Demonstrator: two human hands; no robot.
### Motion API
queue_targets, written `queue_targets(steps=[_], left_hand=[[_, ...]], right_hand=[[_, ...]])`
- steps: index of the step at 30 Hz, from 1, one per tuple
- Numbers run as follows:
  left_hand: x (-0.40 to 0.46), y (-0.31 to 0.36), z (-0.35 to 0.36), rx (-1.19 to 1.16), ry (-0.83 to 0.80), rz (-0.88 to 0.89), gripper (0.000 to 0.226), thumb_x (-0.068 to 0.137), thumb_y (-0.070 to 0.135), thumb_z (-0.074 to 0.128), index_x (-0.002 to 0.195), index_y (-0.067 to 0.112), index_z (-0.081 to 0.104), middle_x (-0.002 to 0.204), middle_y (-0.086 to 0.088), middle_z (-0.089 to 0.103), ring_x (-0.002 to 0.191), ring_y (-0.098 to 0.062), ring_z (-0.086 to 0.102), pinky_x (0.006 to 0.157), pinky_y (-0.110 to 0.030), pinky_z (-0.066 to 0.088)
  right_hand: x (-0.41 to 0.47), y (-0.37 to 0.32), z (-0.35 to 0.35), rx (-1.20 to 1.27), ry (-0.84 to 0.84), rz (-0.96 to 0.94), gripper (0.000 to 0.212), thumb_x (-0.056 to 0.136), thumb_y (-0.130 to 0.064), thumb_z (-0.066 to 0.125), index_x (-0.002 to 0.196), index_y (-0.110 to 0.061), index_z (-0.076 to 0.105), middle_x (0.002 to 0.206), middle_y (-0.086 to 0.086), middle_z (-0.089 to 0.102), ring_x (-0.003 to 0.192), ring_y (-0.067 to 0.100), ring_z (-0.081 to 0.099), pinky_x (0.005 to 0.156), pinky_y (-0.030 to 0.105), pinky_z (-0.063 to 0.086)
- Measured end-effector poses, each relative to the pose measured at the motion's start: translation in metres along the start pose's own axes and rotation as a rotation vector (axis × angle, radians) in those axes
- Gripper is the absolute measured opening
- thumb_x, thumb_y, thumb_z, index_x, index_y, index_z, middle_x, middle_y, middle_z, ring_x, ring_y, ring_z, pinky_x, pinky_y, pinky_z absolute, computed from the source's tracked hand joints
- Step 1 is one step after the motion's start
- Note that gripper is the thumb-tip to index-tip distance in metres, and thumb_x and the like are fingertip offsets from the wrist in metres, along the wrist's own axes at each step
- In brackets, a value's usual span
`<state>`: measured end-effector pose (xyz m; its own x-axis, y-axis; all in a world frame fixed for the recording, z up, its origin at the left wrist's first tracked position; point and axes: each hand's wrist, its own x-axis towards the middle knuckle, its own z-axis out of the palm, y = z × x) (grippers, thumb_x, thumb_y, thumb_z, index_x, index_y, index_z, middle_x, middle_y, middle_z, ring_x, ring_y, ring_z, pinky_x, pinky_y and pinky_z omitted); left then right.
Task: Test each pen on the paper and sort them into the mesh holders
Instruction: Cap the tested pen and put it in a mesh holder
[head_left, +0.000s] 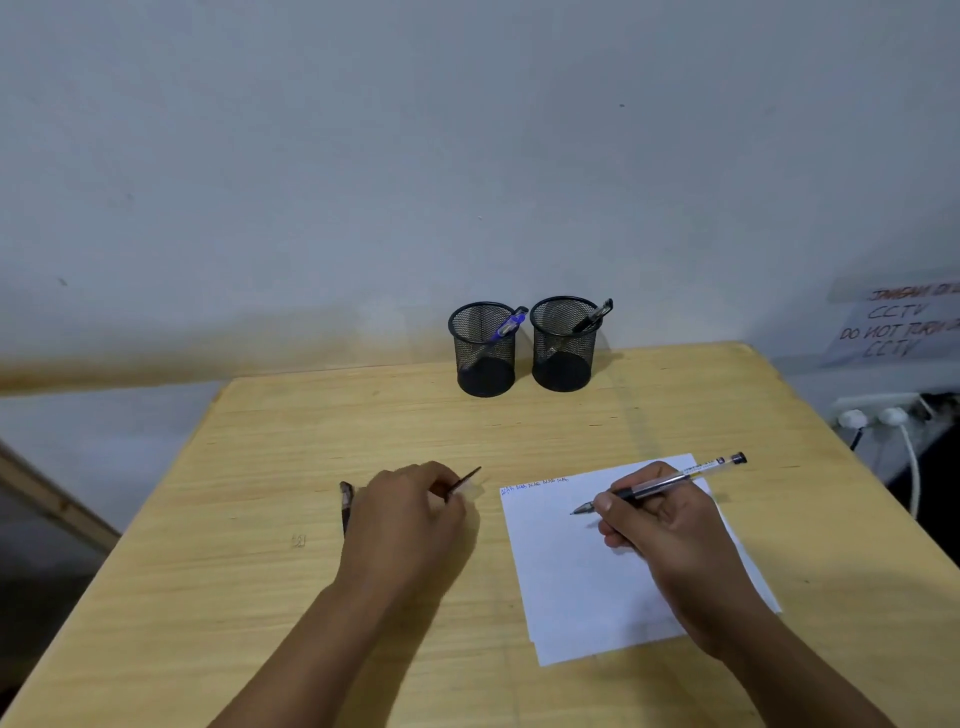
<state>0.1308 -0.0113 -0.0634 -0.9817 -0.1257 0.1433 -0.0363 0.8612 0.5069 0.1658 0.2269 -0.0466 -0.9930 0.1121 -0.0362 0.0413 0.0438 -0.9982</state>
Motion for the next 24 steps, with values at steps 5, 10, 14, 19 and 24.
queue_targets(steps=[5, 10, 14, 19, 24], left_hand=[[-0.027, 0.023, 0.001, -0.152, -0.069, 0.148, 0.012, 0.087, 0.04, 0.059, 0.093, 0.044, 0.069, 0.09, 0.038, 0.064, 0.095, 0.007, 0.051, 0.074, -0.013, 0.038], [-0.04, 0.034, 0.003, -0.238, -0.036, 0.252, 0.014, 0.084, 0.03, 0.07, 0.094, 0.04, 0.072, 0.088, 0.033, 0.066, 0.093, 0.003, 0.053, 0.079, -0.011, 0.037], [-0.044, 0.038, 0.007, -0.267, -0.012, 0.285, 0.016, 0.082, 0.027, 0.072, 0.094, 0.038, 0.071, 0.088, 0.031, 0.066, 0.088, 0.0, 0.054, 0.076, -0.02, 0.043], [-0.046, 0.039, 0.01, -0.262, -0.013, 0.317, 0.016, 0.083, 0.03, 0.071, 0.097, 0.037, 0.072, 0.089, 0.029, 0.067, 0.091, 0.002, 0.052, 0.077, -0.018, 0.041], [-0.046, 0.043, 0.008, -0.395, -0.065, 0.271, 0.015, 0.081, 0.024, 0.078, 0.092, 0.035, 0.075, 0.09, 0.027, 0.068, 0.084, -0.003, 0.056, 0.073, -0.011, 0.04]], right_hand=[[0.0, -0.005, 0.004, 0.016, -0.029, -0.032, 0.01, 0.087, -0.007, 0.07, 0.087, -0.002, 0.062, 0.076, 0.017, 0.07, 0.074, 0.033, 0.067, 0.072, 0.04, 0.055], [0.001, -0.002, 0.009, 0.033, -0.054, -0.038, 0.01, 0.087, -0.003, 0.069, 0.089, 0.002, 0.06, 0.074, 0.013, 0.07, 0.067, 0.019, 0.066, 0.066, 0.026, 0.054], [0.0, 0.003, 0.011, 0.029, -0.064, -0.027, 0.011, 0.087, -0.004, 0.07, 0.088, 0.001, 0.06, 0.075, 0.017, 0.069, 0.067, 0.018, 0.066, 0.066, 0.026, 0.055], [-0.001, 0.007, 0.009, 0.023, -0.065, -0.017, 0.01, 0.086, -0.004, 0.071, 0.087, 0.0, 0.061, 0.075, 0.019, 0.068, 0.067, 0.02, 0.066, 0.067, 0.028, 0.054], [-0.006, 0.006, 0.011, 0.078, -0.097, 0.012, 0.008, 0.083, -0.002, 0.074, 0.082, -0.007, 0.068, 0.072, 0.015, 0.069, 0.065, 0.022, 0.064, 0.067, 0.031, 0.054]])
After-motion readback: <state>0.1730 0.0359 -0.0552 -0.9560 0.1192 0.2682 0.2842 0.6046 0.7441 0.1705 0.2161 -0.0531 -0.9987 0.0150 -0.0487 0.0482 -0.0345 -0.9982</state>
